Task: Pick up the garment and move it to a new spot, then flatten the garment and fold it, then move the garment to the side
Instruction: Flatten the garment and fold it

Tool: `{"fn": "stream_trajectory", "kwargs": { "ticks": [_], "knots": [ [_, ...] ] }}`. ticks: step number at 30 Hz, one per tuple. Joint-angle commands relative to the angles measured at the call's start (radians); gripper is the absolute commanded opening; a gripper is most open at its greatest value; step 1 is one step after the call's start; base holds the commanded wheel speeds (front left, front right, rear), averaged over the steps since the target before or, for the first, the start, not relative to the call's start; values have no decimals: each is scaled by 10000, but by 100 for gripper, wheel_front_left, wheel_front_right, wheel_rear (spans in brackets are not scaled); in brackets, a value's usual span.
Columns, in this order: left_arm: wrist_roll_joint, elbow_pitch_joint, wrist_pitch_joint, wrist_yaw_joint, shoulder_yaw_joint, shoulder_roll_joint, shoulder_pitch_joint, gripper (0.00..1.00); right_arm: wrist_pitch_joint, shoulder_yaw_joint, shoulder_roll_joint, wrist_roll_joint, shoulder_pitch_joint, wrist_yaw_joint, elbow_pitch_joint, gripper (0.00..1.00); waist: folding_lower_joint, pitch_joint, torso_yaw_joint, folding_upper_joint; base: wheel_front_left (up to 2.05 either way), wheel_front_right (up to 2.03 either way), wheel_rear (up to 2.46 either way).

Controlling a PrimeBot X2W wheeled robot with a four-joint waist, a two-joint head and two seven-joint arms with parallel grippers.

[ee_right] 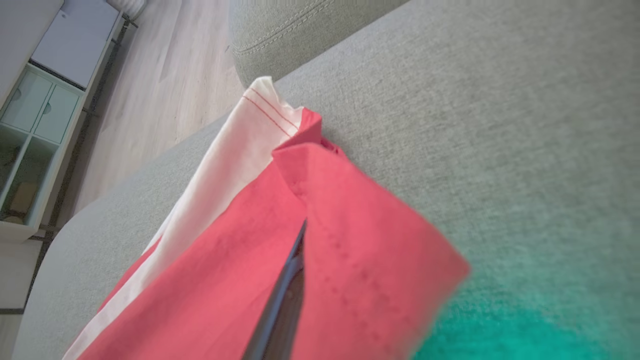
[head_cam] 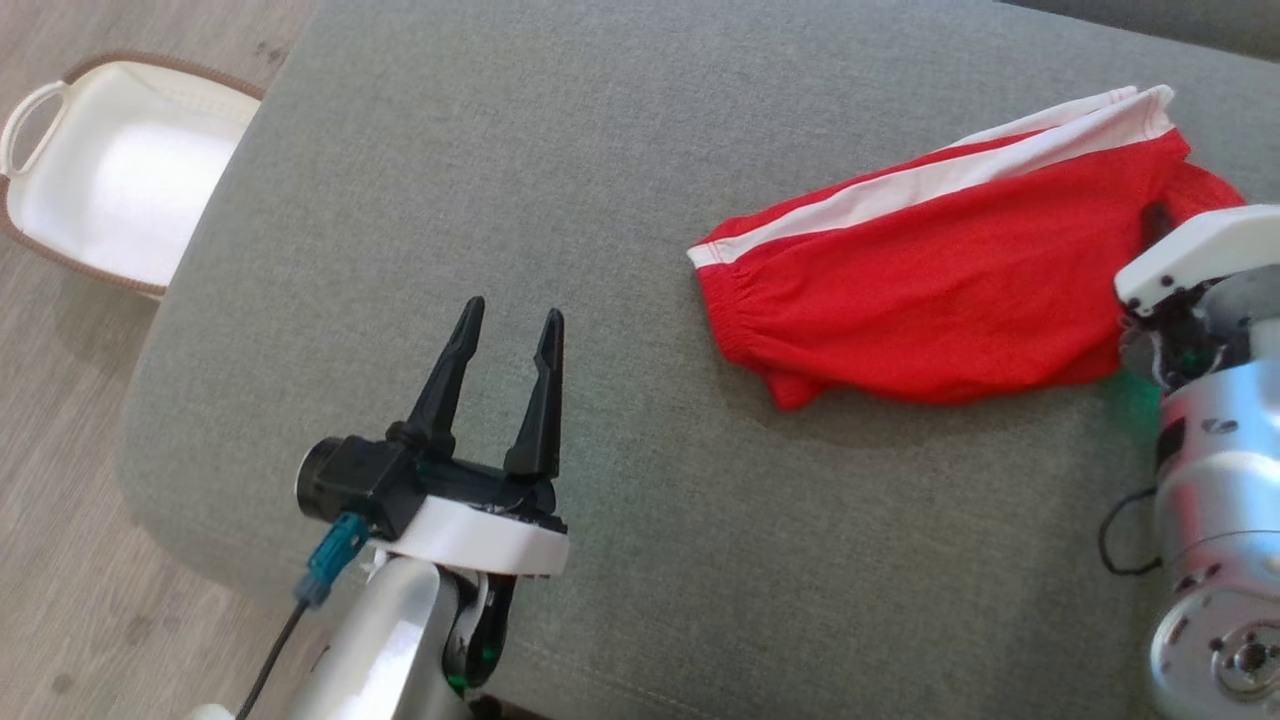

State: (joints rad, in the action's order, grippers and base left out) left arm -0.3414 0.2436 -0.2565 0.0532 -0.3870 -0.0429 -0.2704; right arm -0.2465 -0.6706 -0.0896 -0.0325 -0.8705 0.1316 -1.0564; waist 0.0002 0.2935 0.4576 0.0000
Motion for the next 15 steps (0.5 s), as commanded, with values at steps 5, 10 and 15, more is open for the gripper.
{"fn": "stream_trajectory", "kwargs": {
  "ticks": [5, 10, 15],
  "knots": [
    [211, -216, -53, 8, 470, -74, -350, 100, 830, 687, 381, -657, 208, -9, -9, 0, -2, -400, -471, 0, 0, 0, 0],
    [400, -197, -53, 50, 636, -74, -112, 100, 1711, 1524, 390, -2100, 480, -9, 87, 0, -2, -790, -1027, 0, 0, 0, 0],
    [587, -200, -53, 121, 878, -74, 127, 100, 2629, 2134, 392, -3651, 1179, -9, 680, 0, -2, -1087, -1661, 0, 0, 0, 0]
  ]
}}
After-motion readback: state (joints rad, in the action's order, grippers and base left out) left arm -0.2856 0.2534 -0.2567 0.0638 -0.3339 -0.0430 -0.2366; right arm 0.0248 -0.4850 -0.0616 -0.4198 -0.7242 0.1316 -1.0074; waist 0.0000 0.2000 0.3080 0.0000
